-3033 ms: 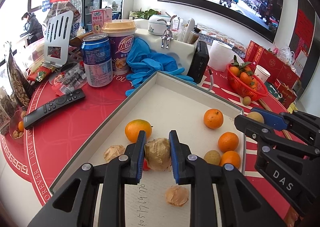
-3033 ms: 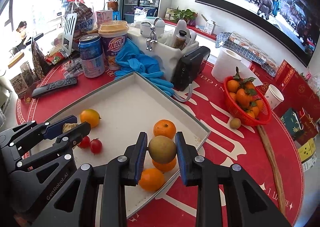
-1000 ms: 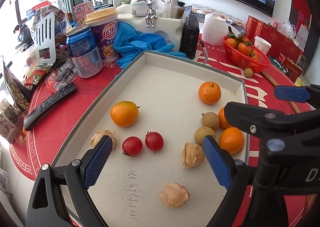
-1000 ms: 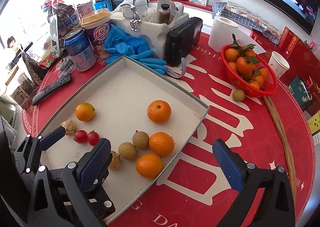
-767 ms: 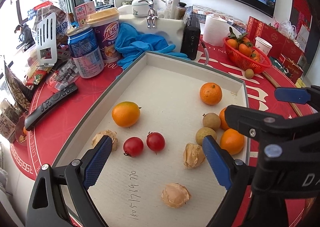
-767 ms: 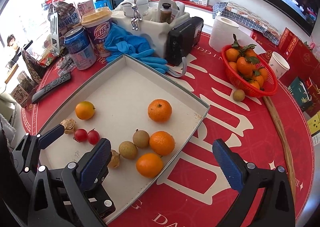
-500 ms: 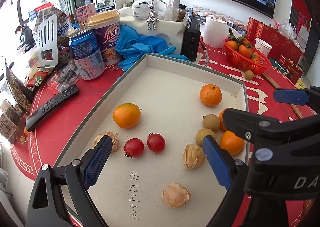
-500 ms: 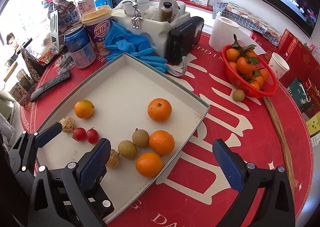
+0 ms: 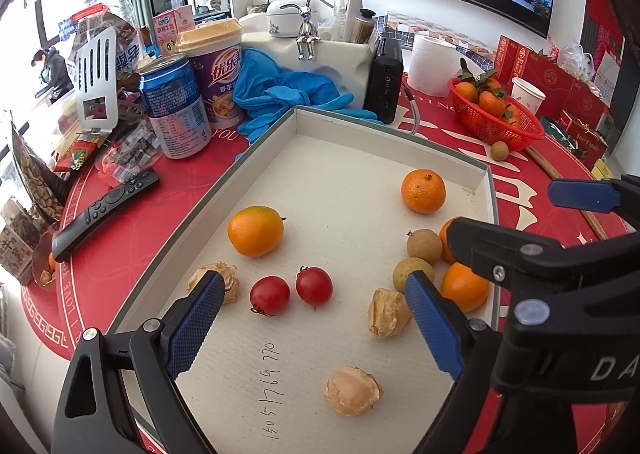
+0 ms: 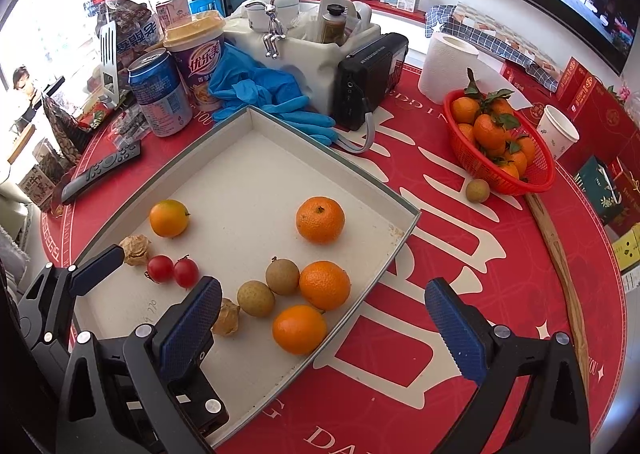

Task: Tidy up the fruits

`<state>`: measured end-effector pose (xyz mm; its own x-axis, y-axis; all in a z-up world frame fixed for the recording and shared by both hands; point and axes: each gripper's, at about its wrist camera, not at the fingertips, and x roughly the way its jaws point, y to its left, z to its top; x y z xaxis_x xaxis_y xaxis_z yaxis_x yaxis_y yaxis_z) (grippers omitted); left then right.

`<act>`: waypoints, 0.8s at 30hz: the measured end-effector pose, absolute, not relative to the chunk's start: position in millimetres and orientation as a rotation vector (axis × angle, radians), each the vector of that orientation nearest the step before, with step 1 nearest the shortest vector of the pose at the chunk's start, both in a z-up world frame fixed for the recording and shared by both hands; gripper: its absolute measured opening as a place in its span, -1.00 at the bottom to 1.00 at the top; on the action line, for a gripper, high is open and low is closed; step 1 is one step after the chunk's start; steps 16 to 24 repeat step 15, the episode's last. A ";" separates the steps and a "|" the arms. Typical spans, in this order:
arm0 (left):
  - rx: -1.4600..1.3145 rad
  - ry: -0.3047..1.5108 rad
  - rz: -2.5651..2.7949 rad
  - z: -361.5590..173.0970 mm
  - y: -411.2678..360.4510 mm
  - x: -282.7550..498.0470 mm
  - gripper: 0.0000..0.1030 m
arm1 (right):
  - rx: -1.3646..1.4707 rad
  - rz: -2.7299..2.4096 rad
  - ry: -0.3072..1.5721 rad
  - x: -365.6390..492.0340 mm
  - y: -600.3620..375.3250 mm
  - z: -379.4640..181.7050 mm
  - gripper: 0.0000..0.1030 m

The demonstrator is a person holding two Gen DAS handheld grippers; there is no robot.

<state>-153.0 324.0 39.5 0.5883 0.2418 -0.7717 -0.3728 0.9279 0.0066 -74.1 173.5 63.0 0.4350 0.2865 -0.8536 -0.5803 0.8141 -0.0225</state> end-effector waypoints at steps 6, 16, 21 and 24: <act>-0.157 0.870 0.359 39.7 324.2 -152.9 0.81 | -0.341 0.554 0.985 -75.2 173.9 62.3 0.99; -0.152 0.830 0.361 44.9 323.4 -156.6 0.81 | -0.347 0.555 0.985 -76.8 174.7 61.3 0.99; -0.152 0.830 0.361 44.9 323.4 -156.6 0.81 | -0.347 0.555 0.985 -76.8 174.7 61.3 0.99; -0.152 0.830 0.361 44.9 323.4 -156.6 0.81 | -0.347 0.555 0.985 -76.8 174.7 61.3 0.99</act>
